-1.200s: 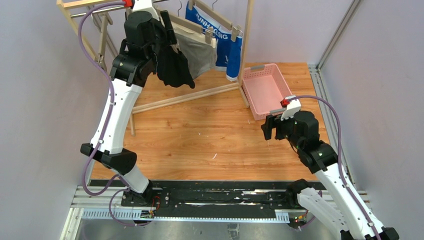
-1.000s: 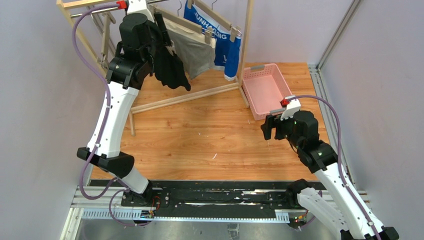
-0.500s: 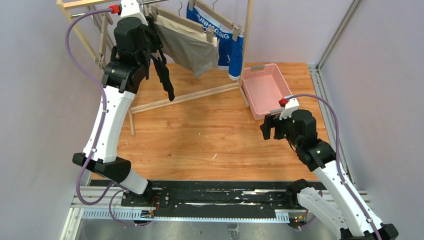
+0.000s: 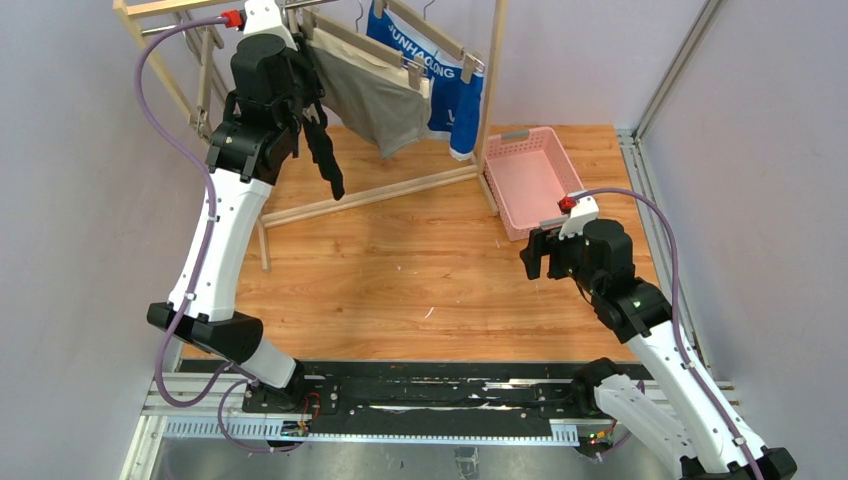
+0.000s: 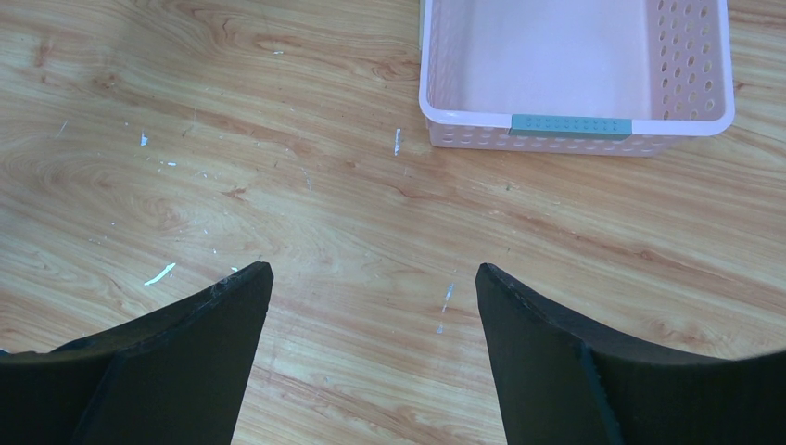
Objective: Remove the underwear clipped to the hanger
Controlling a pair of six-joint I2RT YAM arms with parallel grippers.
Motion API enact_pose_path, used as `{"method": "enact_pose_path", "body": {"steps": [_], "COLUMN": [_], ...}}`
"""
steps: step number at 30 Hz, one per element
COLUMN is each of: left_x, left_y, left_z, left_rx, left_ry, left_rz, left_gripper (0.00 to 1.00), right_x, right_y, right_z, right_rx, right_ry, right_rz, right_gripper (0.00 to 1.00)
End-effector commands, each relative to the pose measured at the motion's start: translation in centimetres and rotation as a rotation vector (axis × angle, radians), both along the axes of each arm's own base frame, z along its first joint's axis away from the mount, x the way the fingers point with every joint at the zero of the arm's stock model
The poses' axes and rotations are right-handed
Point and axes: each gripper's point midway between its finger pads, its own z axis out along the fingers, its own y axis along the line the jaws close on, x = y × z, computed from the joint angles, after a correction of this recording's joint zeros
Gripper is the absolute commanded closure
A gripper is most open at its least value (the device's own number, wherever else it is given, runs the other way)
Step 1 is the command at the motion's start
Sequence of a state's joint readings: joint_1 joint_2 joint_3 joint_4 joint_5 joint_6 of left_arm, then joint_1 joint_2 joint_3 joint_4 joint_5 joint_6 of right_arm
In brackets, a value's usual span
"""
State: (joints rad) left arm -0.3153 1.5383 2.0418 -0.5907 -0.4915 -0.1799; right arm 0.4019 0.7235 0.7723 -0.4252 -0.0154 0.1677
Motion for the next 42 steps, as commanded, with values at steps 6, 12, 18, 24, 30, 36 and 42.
{"method": "enact_pose_path", "body": {"steps": [6, 12, 18, 24, 30, 36, 42], "left_x": [0.9, 0.7, 0.3, -0.5, -1.9, -3.2, -4.1], "left_y": [0.2, 0.3, 0.3, 1.0, 1.3, 1.7, 2.2], "left_z": [-0.5, 0.3, 2.9, 5.5, 6.2, 5.5, 3.2], "left_rx": [0.012, 0.008, 0.048, 0.094, 0.108, 0.129, 0.169], "left_ry": [0.002, -0.025, -0.098, -0.157, -0.189, -0.191, -0.137], "left_rz": [0.009, 0.004, -0.017, -0.006, -0.015, -0.018, -0.02], "left_gripper": [0.84, 1.0, 1.0, 1.0, 1.0, 1.0, 1.0], "right_x": [-0.3, -0.3, -0.2, -0.1, 0.1, 0.3, 0.4], "right_y": [0.0, 0.1, 0.3, 0.4, 0.7, 0.9, 1.1], "right_z": [0.2, -0.2, -0.5, -1.3, -2.0, -2.3, -2.5], "right_rx": [0.003, 0.003, 0.009, 0.014, 0.013, 0.018, 0.023], "right_ry": [-0.014, -0.006, -0.006, 0.005, 0.022, 0.024, 0.032], "right_rz": [-0.007, -0.003, 0.002, -0.001, 0.006, 0.011, 0.016], "right_gripper": [0.17, 0.17, 0.17, 0.17, 0.17, 0.17, 0.17]}}
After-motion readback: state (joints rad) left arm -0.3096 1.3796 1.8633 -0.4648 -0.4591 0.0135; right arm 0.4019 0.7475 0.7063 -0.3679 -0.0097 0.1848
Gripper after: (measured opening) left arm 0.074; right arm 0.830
